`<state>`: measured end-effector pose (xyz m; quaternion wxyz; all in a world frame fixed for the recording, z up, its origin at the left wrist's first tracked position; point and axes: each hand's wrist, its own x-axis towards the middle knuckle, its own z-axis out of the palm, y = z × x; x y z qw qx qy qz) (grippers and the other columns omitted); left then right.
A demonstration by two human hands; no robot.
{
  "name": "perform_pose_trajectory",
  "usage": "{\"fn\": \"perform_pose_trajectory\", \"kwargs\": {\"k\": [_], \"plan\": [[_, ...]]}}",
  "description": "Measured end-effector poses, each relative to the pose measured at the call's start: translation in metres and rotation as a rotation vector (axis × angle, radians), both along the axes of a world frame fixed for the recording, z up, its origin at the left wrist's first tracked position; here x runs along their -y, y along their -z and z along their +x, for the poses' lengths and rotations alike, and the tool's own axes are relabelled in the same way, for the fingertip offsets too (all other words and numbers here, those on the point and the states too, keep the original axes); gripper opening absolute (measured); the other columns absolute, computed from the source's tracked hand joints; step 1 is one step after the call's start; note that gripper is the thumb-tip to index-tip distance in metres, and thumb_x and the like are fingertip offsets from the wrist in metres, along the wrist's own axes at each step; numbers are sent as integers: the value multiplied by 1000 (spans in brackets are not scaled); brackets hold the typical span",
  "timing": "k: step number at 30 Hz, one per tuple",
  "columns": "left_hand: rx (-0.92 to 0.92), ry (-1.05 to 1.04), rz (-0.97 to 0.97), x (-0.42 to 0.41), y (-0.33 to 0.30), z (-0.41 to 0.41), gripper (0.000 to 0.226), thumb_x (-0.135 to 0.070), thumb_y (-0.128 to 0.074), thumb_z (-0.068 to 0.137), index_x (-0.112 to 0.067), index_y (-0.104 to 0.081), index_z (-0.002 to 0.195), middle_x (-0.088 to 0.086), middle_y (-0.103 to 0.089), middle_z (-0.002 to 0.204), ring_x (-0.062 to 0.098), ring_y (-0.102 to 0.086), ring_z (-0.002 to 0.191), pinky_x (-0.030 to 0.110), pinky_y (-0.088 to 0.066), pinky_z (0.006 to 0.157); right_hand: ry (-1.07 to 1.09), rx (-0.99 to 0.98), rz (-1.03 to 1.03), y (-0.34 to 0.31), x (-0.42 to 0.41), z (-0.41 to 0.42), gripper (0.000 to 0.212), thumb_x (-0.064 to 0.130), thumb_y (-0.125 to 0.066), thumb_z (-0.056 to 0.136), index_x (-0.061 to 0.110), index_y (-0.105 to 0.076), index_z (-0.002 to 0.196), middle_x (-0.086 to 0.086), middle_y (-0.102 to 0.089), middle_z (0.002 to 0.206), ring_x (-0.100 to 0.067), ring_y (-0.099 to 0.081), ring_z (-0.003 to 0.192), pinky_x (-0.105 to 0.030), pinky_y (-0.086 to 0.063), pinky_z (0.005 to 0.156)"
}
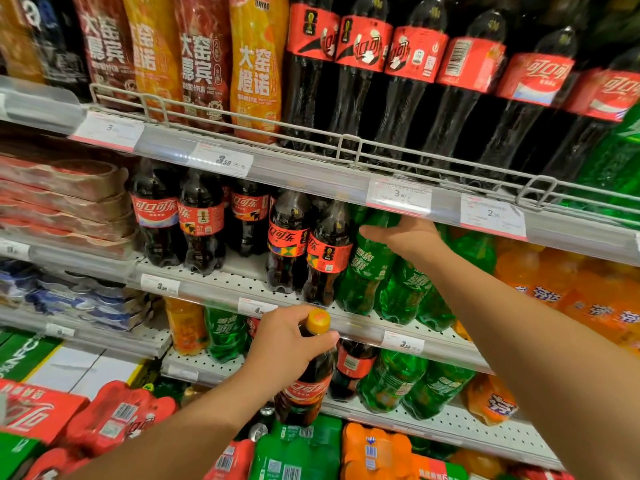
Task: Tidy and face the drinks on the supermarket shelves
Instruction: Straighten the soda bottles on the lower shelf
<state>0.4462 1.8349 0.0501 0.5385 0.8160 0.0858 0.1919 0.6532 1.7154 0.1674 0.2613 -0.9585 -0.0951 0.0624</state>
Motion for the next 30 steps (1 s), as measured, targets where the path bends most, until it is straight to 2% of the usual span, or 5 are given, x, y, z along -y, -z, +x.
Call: {"fn": "perform_pose_trajectory", "kwargs": {"k": [5, 14, 20, 25, 30], "plan": [[12, 6, -14, -2, -2, -3, 18, -30, -80, 78, -33, -66, 67, -19, -63, 67, -1, -57, 69, 22, -43, 68, 12, 54, 118, 7, -2, -3, 80, 46, -79, 77, 13, -40, 139, -11, -61, 100, -23, -54, 81, -35, -55, 73], [4, 26, -23, -9, -3, -7, 26, -28, -80, 78, -36, -61, 62, -20, -59, 64, 2, -56, 71, 21, -40, 69, 13, 24, 223, 11, 3, -8, 84, 32, -77, 82, 22, -30, 150, -16, -63, 117, -24, -58, 63, -37, -55, 60], [32, 97, -2, -17, -7, -9, 31, -29, -79, 79, -45, -62, 59, -23, -57, 59, -4, -51, 61, 6, -37, 58, -52, 234, 119, 38, 10, -37, 95, 39, -73, 85, 18, -12, 155, -8, -25, 159, -26, -59, 111, -43, -51, 96], [36, 134, -40, -23, -14, -11, 20, -33, -80, 77, -31, -65, 64, 0, -66, 73, 24, -63, 78, 37, -52, 75, -99, 255, 236, 69, 20, -106, 75, 35, -65, 89, 26, -25, 152, -1, -54, 135, -18, -62, 105, -37, -55, 85], [55, 133, -12, -23, -25, -22, 23, -29, -82, 75, -35, -64, 62, -15, -65, 67, 10, -64, 73, 27, -50, 67, -347, -87, 400, 103, 21, -190, 64, 12, -65, 80, 45, -46, 131, 8, -66, 106, -10, -66, 89, -38, -58, 75]]}}
